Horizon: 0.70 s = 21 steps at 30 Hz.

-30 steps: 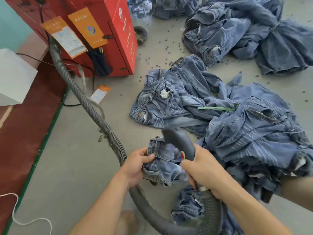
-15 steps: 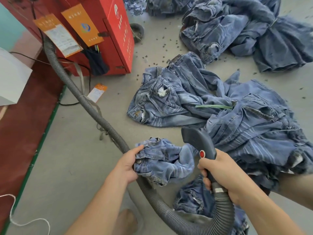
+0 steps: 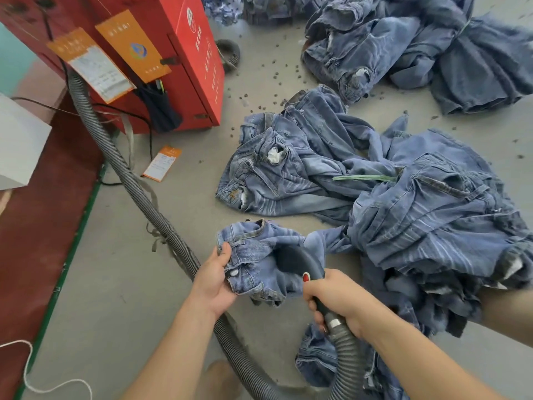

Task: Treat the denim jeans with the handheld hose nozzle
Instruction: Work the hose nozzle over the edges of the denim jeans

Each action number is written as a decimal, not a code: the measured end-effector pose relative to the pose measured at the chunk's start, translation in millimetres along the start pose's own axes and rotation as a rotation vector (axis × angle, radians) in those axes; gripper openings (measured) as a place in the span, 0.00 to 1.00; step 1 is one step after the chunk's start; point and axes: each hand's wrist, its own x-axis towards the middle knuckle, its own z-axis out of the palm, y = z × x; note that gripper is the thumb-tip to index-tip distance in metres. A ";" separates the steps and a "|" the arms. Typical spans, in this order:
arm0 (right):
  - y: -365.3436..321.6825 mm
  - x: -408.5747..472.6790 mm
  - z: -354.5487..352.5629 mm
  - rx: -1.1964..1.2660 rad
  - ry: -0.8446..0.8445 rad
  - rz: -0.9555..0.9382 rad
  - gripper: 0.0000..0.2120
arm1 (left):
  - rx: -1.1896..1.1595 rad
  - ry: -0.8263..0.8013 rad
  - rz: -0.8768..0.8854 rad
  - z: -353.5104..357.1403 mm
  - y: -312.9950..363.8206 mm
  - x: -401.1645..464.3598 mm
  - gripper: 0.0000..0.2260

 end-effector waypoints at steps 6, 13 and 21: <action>15.8 0.5 -2.3 0.221 0.167 -0.156 0.05 | 0.073 0.188 -0.279 17.2 -1.3 5.9 0.25; -19.4 -32.3 -58.6 0.559 0.366 -0.300 0.09 | 0.112 -0.022 -0.404 17.2 3.4 -2.5 0.23; -30.2 -65.3 -52.2 0.181 0.103 -0.279 0.10 | 0.113 -0.246 -0.195 21.6 -5.8 -4.2 0.28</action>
